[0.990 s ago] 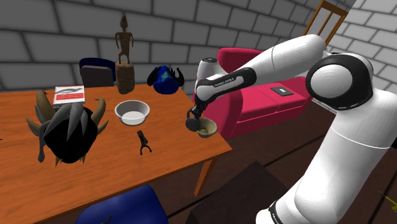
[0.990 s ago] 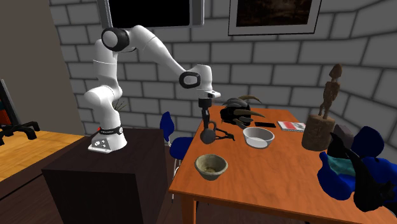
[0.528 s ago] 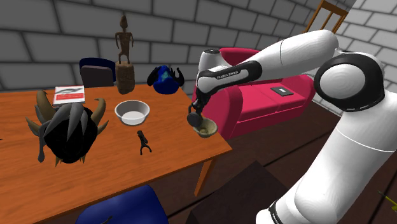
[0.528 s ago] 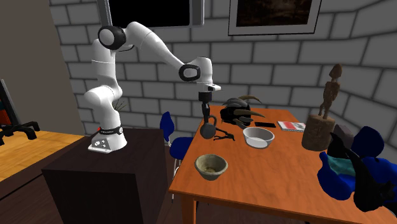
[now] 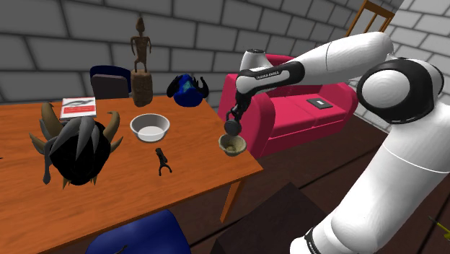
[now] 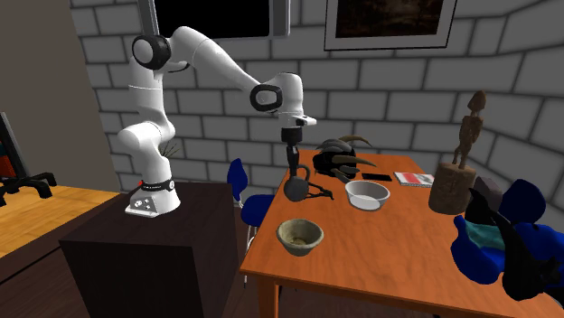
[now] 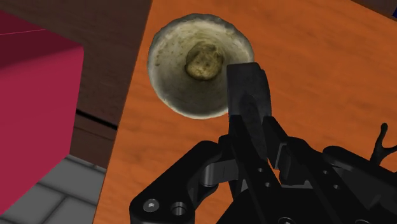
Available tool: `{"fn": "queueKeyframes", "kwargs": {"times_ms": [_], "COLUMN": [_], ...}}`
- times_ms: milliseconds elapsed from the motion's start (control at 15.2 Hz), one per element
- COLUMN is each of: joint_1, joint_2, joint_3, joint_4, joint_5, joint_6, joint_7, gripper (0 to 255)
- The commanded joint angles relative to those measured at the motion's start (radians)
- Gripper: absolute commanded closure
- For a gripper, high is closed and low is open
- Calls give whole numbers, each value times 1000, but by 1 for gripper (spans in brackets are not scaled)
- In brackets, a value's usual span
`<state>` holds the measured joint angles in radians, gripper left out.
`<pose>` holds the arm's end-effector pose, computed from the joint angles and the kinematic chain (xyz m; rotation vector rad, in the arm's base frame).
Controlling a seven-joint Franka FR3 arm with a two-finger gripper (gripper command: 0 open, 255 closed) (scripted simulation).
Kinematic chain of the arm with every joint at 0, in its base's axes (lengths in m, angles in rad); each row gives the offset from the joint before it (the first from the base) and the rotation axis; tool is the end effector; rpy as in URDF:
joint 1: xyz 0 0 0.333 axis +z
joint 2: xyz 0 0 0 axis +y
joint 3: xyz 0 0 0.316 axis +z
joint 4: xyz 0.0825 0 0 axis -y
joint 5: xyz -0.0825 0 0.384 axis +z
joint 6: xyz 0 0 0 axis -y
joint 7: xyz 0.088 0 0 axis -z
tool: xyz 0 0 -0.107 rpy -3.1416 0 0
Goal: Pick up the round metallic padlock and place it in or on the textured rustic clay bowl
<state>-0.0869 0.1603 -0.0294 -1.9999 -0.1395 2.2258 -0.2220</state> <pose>0.5875 -0.0725 0.3862 3.0002 0.2824 0.0673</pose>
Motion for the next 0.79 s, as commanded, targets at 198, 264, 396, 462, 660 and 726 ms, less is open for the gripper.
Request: {"fn": "queueKeyframes", "kwargs": {"times_ms": [198, 264, 396, 462, 660, 726], "joint_1": [-66, -78, -98, -98, -99, -99], "joint_2": [12, 18, 33, 38, 55, 61], "joint_3": [-41, -50, -61, -61, -61, -61], "joint_4": [57, 73, 91, 84, 64, 58], "joint_5": [23, 28, 35, 35, 34, 33], "joint_6": [-32, -39, -39, -27, 9, 21], "joint_7": [-125, -149, -184, -183, -179, -178], "gripper": [255, 255, 255, 255, 255, 255]}}
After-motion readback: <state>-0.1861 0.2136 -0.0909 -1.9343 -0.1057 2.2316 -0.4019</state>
